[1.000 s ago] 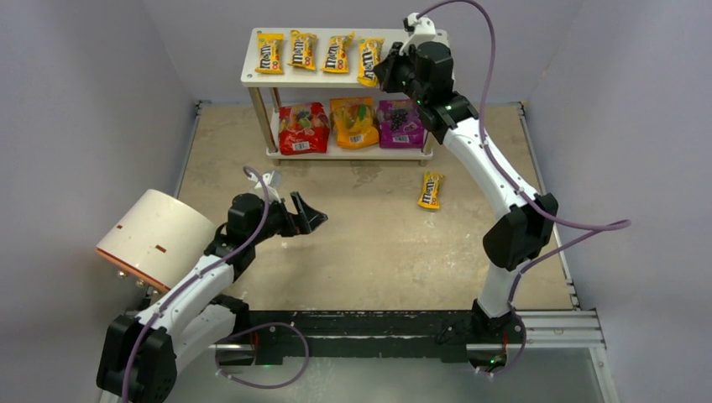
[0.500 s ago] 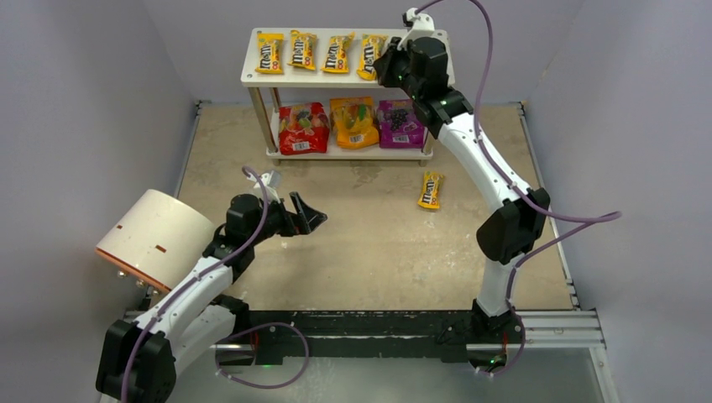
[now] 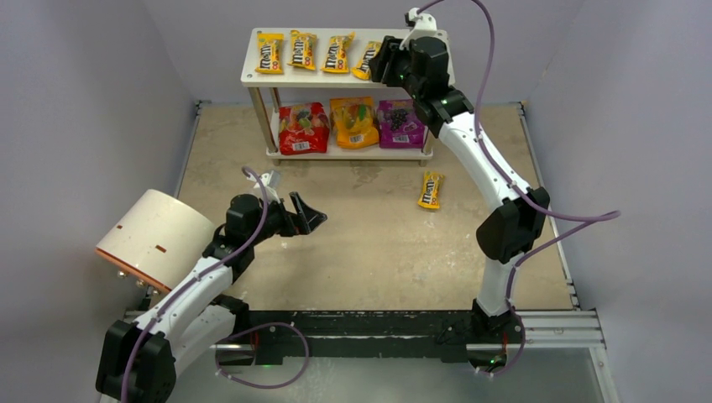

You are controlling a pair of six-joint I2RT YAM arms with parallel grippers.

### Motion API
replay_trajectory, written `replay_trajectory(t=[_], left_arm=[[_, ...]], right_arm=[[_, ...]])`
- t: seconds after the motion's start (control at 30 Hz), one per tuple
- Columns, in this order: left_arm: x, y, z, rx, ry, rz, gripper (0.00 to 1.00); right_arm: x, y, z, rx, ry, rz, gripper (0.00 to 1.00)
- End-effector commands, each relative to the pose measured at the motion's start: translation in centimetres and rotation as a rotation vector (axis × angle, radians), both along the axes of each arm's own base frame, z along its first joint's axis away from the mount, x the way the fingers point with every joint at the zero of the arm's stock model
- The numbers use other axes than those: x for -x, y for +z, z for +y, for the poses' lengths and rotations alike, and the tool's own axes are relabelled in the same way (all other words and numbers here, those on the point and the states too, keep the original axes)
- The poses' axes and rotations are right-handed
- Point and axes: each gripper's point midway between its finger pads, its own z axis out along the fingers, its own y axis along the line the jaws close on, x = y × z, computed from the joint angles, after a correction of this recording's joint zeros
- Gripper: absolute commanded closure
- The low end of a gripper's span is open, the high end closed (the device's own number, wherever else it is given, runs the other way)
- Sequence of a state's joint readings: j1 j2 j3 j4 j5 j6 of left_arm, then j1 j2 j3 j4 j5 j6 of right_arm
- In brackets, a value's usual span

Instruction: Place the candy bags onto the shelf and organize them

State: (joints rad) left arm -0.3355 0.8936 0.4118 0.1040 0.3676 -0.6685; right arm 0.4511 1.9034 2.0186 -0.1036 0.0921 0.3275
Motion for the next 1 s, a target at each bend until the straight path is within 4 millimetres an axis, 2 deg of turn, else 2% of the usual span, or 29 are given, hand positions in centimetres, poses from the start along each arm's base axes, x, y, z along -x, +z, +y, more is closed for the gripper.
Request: replay_trajectory(t=[0.0, 0.2, 0.37, 0.5, 0.73, 0.97], left_arm=[[-0.1, 0.3, -0.2, -0.003, -0.016, -0.031, 0.0], [-0.2, 0.3, -0.2, -0.002, -0.016, -0.032, 0.0], [-0.2, 0.0, -0.3, -0.002, -0.018, -0.024, 0.0], [-0.2, 0.0, -0.3, 0.001, -0.022, -0.024, 0.0], [-0.1, -0.2, -0.4, 0.001, -0.024, -0.018, 0.0], [-0.2, -0.4, -0.4, -0.001, -0.022, -0.015, 0.0]], right_arm=[[1.0, 3.0, -1.0, -0.004, -0.014, -0.065, 0.41], [1.8, 4.6, -1.0, -0.004, 0.006, -0.093, 0.28], [3.0, 5.3, -0.8, -0.017, 0.047, -0.122, 0.22], [3.7, 4.5, -1.1, -0.005, 0.053, -0.11, 0.21], [2.5, 1.6, -0.9, 0.08, 0.054, -0.059, 0.22], [2.2, 0.1, 0.0, 0.099, 0.1, -0.035, 0.22]])
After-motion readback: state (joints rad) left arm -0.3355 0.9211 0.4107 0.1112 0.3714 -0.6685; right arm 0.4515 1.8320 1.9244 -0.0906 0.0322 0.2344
